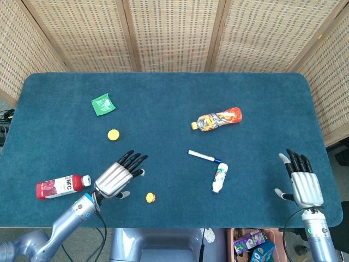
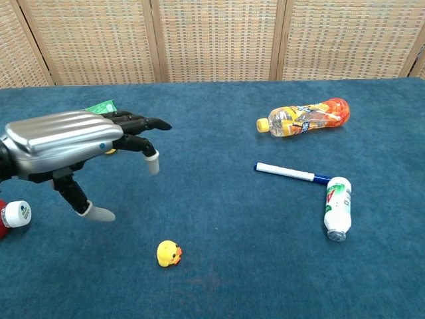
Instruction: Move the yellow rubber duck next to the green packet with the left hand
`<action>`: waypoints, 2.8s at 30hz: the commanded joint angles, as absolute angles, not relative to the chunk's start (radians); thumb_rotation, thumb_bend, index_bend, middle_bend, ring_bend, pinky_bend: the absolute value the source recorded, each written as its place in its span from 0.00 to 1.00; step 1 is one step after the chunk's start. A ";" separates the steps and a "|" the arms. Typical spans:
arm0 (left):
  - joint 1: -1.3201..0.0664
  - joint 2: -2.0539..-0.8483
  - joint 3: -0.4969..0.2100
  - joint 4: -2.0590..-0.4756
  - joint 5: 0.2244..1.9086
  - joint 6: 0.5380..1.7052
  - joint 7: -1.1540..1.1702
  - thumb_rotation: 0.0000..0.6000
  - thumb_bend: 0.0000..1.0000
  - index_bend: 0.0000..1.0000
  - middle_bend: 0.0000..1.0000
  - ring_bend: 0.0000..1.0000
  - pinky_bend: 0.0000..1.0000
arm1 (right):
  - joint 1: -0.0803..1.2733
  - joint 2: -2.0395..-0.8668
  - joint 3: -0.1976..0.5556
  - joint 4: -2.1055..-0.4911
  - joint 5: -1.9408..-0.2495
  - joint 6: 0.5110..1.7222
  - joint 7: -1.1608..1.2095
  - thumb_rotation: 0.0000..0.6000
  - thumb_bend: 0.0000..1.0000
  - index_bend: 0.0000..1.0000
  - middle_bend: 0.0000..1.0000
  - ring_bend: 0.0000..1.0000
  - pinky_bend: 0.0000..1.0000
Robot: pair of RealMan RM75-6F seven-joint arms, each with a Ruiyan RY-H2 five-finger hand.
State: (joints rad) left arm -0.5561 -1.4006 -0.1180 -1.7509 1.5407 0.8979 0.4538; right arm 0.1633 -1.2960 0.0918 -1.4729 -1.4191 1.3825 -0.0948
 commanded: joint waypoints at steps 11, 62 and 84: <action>-0.632 -1.439 -0.092 -1.746 1.428 0.825 0.578 1.00 0.15 0.44 0.00 0.00 0.00 | 0.149 -1.282 0.098 -1.463 -1.417 1.403 -0.050 1.00 0.00 0.00 0.00 0.00 0.00; -0.790 -1.633 -0.029 -1.616 1.181 0.844 0.724 1.00 0.22 0.61 0.00 0.00 0.00 | 0.148 -1.270 0.110 -1.440 -1.424 1.409 0.043 1.00 0.00 0.00 0.00 0.00 0.00; -0.850 -1.491 -0.177 -1.479 1.021 0.862 0.624 1.00 0.22 0.61 0.00 0.00 0.00 | 0.156 -1.279 0.112 -1.421 -1.399 1.376 0.036 1.00 0.00 0.00 0.00 0.00 0.00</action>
State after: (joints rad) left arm -0.8449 -1.4989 -0.1666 -1.4992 1.0363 0.8656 0.6387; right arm 0.1557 -1.2787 0.1120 -1.4219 -1.3997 1.3767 0.0364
